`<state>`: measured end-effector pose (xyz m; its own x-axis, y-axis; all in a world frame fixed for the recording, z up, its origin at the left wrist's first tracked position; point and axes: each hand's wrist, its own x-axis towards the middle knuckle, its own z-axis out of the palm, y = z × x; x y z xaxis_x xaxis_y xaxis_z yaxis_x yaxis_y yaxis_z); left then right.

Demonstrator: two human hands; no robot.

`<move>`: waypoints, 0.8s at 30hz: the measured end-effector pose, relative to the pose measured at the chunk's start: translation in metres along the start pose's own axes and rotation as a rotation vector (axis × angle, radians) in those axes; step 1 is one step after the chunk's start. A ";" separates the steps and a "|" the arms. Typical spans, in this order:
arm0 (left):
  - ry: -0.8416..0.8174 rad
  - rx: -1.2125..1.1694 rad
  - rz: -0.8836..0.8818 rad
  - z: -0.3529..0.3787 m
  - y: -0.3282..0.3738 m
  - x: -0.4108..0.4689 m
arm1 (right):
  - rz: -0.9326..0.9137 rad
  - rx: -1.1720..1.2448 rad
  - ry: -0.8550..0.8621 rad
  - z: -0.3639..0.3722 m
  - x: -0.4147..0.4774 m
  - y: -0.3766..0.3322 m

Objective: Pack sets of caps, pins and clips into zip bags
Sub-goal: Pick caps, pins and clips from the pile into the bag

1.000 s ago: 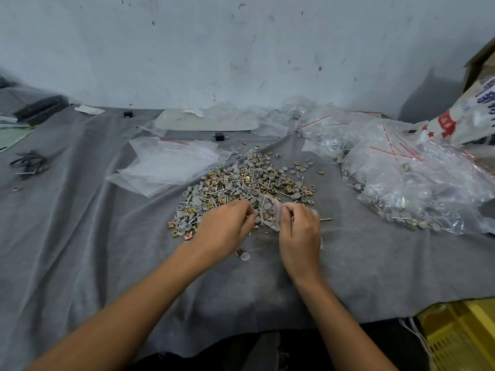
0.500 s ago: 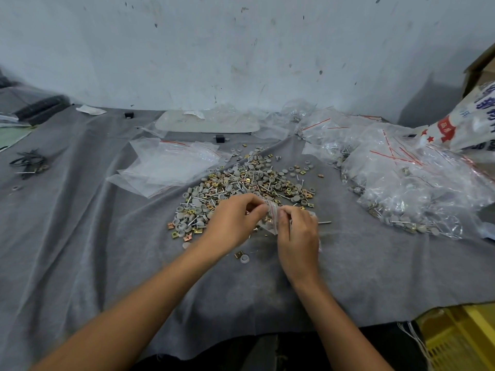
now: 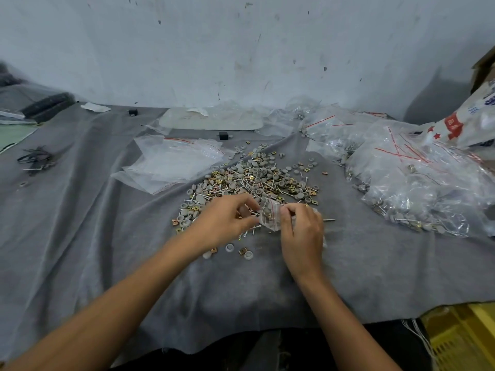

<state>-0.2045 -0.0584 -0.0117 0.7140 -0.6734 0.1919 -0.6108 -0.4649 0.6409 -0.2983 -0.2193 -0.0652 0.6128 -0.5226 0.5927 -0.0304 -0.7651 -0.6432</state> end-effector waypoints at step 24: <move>0.077 -0.394 0.054 -0.002 0.017 -0.001 | 0.067 0.090 0.160 -0.005 -0.001 0.001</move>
<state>-0.2146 -0.0649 0.0008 0.7173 -0.6387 0.2783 -0.4804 -0.1642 0.8616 -0.3029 -0.2217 -0.0643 0.4783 -0.6299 0.6120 0.0085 -0.6935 -0.7204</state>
